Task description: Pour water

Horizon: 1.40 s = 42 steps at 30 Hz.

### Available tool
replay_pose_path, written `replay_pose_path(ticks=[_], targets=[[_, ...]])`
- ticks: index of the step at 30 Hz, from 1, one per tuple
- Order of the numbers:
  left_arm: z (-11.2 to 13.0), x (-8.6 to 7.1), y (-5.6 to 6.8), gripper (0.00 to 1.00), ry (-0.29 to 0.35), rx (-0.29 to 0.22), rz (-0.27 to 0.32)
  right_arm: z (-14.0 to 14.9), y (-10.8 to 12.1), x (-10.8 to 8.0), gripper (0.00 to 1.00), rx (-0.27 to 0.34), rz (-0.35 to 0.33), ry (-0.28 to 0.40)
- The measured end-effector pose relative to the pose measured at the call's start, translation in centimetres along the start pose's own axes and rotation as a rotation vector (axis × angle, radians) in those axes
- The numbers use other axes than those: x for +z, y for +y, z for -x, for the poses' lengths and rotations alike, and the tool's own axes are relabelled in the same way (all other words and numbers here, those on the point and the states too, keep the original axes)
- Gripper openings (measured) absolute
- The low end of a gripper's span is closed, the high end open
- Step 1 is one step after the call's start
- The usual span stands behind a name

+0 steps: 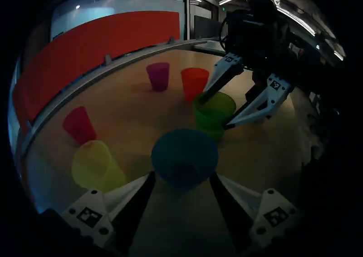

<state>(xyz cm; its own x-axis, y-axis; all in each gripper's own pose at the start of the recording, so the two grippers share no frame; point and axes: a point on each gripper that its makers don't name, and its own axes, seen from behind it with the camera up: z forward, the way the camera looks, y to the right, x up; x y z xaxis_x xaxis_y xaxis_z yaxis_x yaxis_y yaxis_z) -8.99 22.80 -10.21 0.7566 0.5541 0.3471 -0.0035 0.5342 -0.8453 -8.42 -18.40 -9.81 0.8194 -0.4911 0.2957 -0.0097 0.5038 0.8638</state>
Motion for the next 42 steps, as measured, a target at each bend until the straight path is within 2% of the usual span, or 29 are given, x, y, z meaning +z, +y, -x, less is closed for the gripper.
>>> replay_pose_path(ticks=[10, 20, 27, 32, 38, 42], targets=[[0.5, -0.5, 0.2, 0.88, 0.003, -0.024, -0.010, 0.3, 0.0, -0.1, 0.93, 0.010, 0.005, -0.003], [1.0, -1.8, -0.2, 0.88, 0.012, -0.046, -0.035, 1.3, 0.0, -0.8, 0.99, 0.025, 0.027, -0.023], [0.9, -3.4, -0.9, 0.88, 0.041, -0.077, -0.067, 2.1, 0.1, -2.4, 1.00, 0.032, 0.058, -0.022], [1.2, -4.2, -1.0, 0.88, 0.053, -0.098, -0.083, 2.5, 0.3, -3.5, 1.00, 0.053, 0.086, -0.008], [1.4, -5.7, -1.4, 0.88, 0.081, -0.105, -0.125, 2.7, 0.3, -5.1, 1.00, 0.066, 0.118, 0.009], [1.6, -6.8, -2.0, 0.88, 0.105, -0.137, -0.156, 2.9, 0.4, -6.1, 0.99, 0.077, 0.144, 0.019]])
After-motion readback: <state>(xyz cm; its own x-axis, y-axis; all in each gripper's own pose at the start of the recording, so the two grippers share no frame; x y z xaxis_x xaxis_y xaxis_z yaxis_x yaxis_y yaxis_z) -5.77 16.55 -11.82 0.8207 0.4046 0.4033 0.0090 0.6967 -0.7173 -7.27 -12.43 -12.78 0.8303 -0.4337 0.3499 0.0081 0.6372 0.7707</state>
